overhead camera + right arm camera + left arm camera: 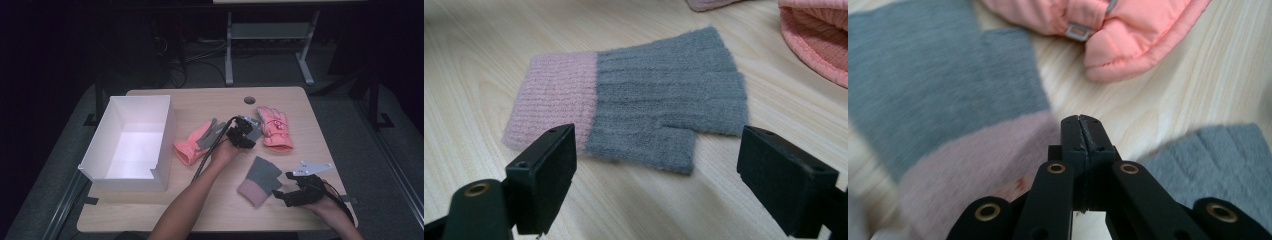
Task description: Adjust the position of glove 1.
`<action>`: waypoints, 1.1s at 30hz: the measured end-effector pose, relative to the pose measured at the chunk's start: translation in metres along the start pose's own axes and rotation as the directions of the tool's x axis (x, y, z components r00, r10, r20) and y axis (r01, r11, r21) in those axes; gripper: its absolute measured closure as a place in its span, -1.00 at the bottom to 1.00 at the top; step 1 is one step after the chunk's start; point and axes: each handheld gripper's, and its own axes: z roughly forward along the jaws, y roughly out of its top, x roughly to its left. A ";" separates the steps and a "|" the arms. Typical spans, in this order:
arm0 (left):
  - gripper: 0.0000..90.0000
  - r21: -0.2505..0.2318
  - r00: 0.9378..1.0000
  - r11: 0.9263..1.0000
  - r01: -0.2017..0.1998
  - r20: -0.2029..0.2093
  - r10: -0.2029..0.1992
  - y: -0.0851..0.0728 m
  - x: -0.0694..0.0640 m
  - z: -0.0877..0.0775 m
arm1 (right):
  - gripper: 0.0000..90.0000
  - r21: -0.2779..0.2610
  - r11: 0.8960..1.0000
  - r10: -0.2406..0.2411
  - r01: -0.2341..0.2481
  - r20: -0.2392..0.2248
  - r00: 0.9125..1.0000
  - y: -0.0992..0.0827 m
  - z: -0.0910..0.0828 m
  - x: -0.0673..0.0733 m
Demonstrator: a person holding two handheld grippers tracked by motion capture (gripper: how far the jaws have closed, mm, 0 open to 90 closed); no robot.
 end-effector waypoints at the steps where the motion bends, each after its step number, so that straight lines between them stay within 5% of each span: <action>1: 0.99 0.002 1.000 1.000 0.002 -0.006 -0.002 -0.001 0.002 -0.003 | -0.65 0.002 1.000 0.001 -0.001 0.000 1.000 0.000 0.000 0.000; 8: 0.90 -0.032 0.998 0.999 0.014 -0.059 -0.016 0.012 0.012 -0.016 | -0.65 0.000 1.000 0.000 0.000 -0.001 1.000 0.000 0.001 0.000; 16: 0.42 -0.039 0.987 0.998 0.046 -0.153 -0.052 0.029 0.023 0.001 | -0.65 0.003 1.000 0.005 -0.005 -0.003 1.000 -0.001 0.000 -0.001; 22: 0.29 -0.005 0.980 0.998 0.066 -0.186 -0.066 0.029 0.029 0.012 | -0.65 -0.001 1.000 0.004 -0.004 -0.005 1.000 -0.001 -0.001 -0.001; 27: 0.32 0.011 0.980 0.998 0.067 -0.187 -0.064 0.024 0.031 0.019 | -0.65 -0.001 1.000 0.005 -0.005 -0.006 1.000 -0.001 -0.001 -0.001; 33: 0.73 0.031 0.984 0.999 0.040 -0.177 -0.034 0.024 0.031 0.019 | -0.65 -0.002 1.000 0.007 -0.007 -0.006 1.000 -0.001 -0.001 -0.001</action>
